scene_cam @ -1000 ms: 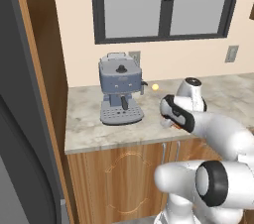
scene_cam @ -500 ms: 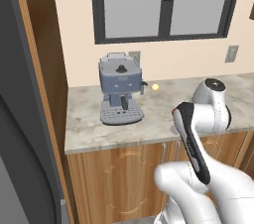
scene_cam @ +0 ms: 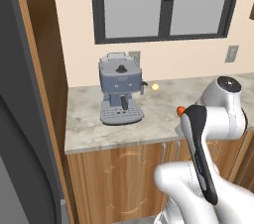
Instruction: Place the carrots inside the fridge drawer. Close the drawer after placing the vegetables.
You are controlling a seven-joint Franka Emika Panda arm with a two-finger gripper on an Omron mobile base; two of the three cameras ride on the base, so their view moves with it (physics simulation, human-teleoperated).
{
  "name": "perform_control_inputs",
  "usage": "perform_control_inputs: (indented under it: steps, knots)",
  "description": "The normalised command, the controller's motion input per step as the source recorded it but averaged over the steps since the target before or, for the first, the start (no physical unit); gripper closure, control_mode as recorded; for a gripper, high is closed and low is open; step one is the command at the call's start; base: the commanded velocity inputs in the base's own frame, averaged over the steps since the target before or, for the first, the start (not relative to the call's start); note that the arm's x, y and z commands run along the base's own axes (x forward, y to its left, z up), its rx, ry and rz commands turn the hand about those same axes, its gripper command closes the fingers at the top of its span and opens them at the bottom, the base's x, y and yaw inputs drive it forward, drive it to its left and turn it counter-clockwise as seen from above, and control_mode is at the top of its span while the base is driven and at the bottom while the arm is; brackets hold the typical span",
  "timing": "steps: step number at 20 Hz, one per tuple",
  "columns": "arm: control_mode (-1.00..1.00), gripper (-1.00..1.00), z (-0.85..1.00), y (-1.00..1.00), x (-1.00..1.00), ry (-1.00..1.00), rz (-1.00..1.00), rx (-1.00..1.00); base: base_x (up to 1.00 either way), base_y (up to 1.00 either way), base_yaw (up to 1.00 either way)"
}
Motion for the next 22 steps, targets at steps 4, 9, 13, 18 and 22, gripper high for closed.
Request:
perform_control_inputs:
  steps: [4, 9, 13, 18, 22]
  knots:
    - [-1.0, 1.0, 0.06, 0.3, -0.14, 0.0, 0.0, 0.0, 0.0, 0.0, 0.0]
    - [-1.0, 1.0, -0.23, 0.11, 0.0, 0.02, 0.0, -0.03, 0.0, 0.0, 0.0]
    - [-1.0, 1.0, -0.3, 0.09, -0.57, -0.03, 0.0, -0.04, 0.0, 0.0, 0.0]
    - [1.0, 1.0, -0.01, 0.02, -0.34, -0.03, 0.0, 0.0, -0.6, 0.01, 0.0]
    - [1.0, 1.0, 0.0, 0.0, 0.0, 0.0, 0.0, 0.0, -1.0, 0.0, 0.0]
